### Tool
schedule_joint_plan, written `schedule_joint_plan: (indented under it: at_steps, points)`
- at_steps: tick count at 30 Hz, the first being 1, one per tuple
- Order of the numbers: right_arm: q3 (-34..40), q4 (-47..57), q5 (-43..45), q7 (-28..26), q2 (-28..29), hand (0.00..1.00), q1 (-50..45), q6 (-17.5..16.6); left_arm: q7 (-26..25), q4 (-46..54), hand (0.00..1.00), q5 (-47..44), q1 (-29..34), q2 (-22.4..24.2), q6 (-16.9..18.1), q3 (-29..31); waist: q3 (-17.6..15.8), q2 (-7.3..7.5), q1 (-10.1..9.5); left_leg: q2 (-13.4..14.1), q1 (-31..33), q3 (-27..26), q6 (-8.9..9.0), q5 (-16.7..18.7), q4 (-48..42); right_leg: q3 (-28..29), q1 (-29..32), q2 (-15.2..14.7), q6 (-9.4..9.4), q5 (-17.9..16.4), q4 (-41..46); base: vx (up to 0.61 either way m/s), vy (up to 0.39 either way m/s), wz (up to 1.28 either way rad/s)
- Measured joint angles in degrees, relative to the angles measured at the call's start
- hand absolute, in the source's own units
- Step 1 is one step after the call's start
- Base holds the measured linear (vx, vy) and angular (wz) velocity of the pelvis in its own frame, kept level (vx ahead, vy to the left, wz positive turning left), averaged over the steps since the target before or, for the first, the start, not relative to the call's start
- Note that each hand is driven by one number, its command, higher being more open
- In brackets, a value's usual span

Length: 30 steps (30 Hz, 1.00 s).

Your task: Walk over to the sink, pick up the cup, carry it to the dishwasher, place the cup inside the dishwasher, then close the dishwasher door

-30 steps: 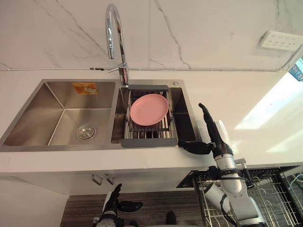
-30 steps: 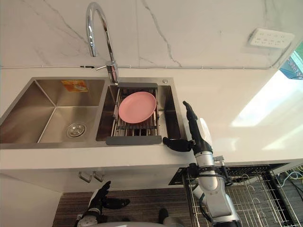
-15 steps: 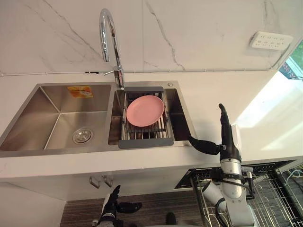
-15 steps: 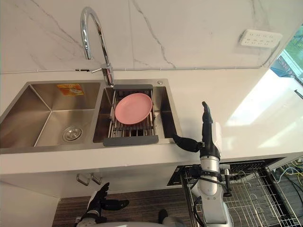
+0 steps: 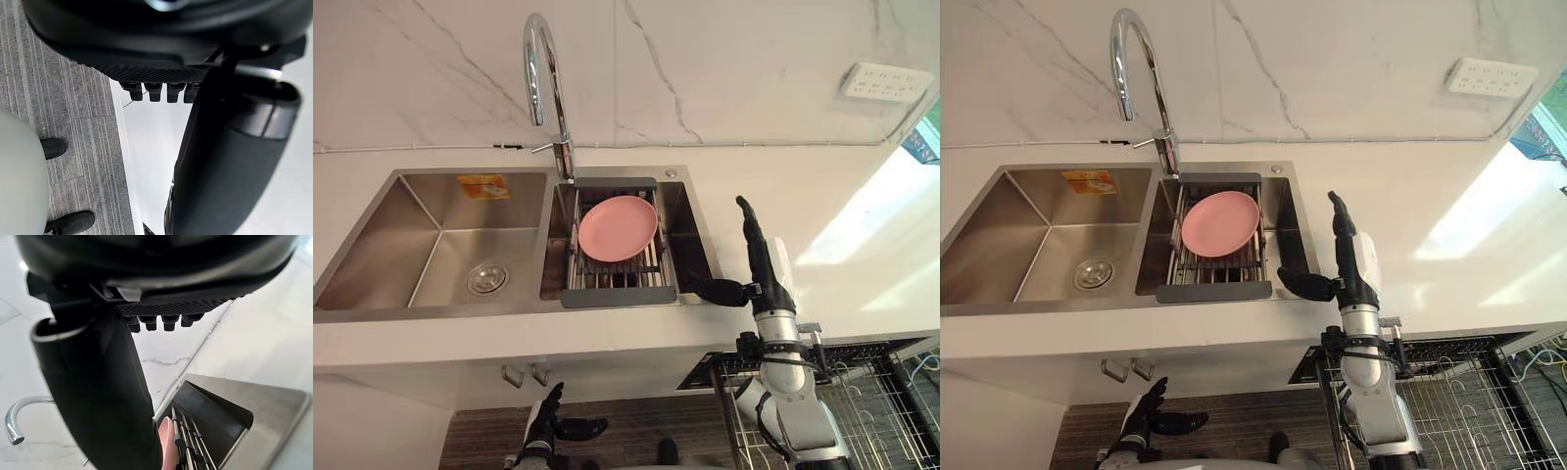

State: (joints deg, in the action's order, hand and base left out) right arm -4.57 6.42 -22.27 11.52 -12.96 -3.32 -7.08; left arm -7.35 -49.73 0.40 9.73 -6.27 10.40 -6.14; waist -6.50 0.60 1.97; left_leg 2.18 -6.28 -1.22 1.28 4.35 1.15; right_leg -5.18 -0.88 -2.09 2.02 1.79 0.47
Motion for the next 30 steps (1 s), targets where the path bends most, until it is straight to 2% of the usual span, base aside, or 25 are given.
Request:
schedule_joint_plan:
  at_steps: [4, 15, 20, 30]
  points:
    - [-1.4, -2.8, -1.9, -0.2, -2.4, 1.00, 2.8, 0.0, 0.1, 0.2, 1.00, -0.5, -0.2, 0.1, 0.0, -0.1, -0.2, -0.30, -0.94, -0.1, 0.7, 0.7, -0.01, -0.1, 0.0, -0.7, 0.2, -0.1, 0.00, 0.0, -0.5, -0.01, -0.005, 0.08]
    - [-5.3, -10.9, -7.5, -0.2, -7.4, 1.00, 12.8, 0.5, 0.1, 0.8, 1.00, -0.5, -0.3, 0.3, 0.1, -0.1, -0.6, -0.67, -1.48, 0.1, 2.1, 1.8, 0.26, -0.5, 0.1, -2.0, 1.0, -0.1, 0.01, 0.0, -0.3, 0.00, -0.007, 0.07]
    - [-6.2, -12.6, -8.9, -0.2, -7.8, 1.00, 15.5, 0.5, 0.1, 2.1, 1.00, -0.6, 0.0, 0.3, 0.1, -0.2, -0.9, -0.66, -2.40, 0.1, 2.5, 1.9, 0.27, -0.5, 0.0, -2.0, 1.8, -0.2, 0.06, -0.5, 0.8, -0.01, -0.001, 0.01]
    - [-9.5, -18.4, -12.1, 0.0, -8.6, 1.00, 20.0, 0.9, 0.0, 3.1, 1.00, -1.6, 0.0, 0.2, 0.5, -0.2, -2.5, -0.65, -2.71, -0.5, 3.2, 2.8, 0.05, -0.7, -0.2, -3.0, 2.4, -1.0, 0.17, -1.2, 1.8, -0.03, 0.000, 0.05]
